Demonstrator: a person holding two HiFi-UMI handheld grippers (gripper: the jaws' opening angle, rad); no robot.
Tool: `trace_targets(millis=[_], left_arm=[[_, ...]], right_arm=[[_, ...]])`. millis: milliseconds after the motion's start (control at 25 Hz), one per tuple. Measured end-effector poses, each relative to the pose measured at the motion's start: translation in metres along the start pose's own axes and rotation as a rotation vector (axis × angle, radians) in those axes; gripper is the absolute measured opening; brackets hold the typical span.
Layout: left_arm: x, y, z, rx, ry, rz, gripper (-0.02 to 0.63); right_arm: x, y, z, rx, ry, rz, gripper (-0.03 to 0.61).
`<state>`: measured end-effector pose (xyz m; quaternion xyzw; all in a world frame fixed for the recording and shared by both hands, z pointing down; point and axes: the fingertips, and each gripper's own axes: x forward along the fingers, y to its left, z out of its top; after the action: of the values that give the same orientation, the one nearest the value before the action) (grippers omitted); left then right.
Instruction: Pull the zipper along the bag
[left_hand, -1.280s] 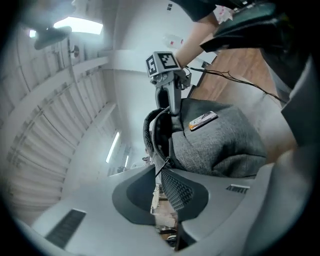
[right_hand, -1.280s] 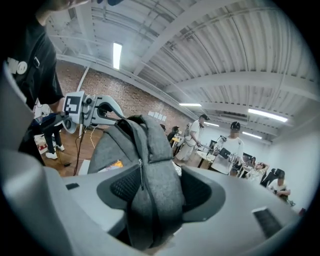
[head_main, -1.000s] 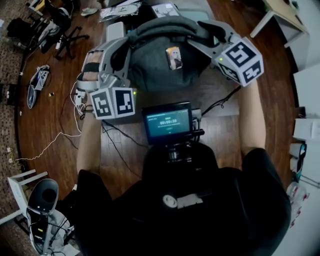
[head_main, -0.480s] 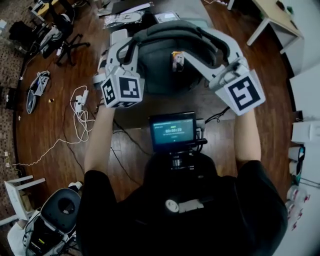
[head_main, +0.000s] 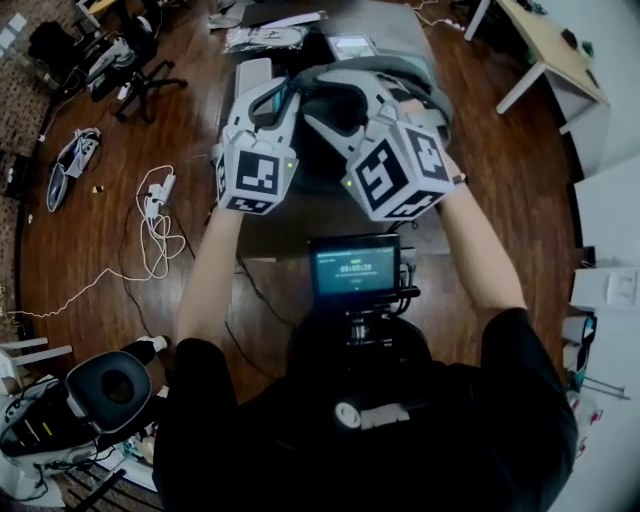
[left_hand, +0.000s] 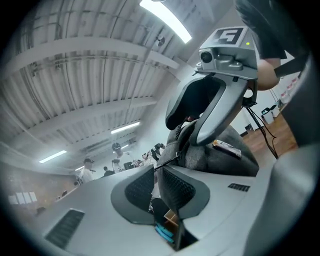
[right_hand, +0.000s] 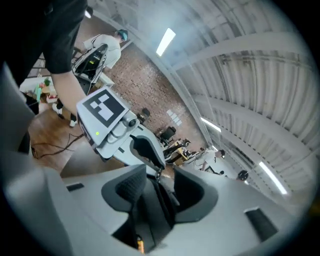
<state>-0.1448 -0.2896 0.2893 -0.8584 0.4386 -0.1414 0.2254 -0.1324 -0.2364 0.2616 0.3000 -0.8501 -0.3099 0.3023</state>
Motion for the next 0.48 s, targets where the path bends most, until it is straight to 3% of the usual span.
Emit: trace_targets(millis=[160, 320, 480], left_arm=[[-0.002, 0.004, -0.001, -0.002, -0.027, 0.026, 0.052], [-0.001, 0.007, -0.005, -0.024, -0.033, 0.024, 0.052], [0.006, 0.003, -0.002, -0.147, -0.115, -0.061, 0.035]], right_arm=[[0.022, 0.002, 0.007, -0.147, 0.073, -0.005, 0.156], [0.032, 0.007, -0.008, -0.122, 0.164, 0.045, 0.152], [0.035, 0.009, -0.014, -0.103, 0.218, 0.081, 0.116]])
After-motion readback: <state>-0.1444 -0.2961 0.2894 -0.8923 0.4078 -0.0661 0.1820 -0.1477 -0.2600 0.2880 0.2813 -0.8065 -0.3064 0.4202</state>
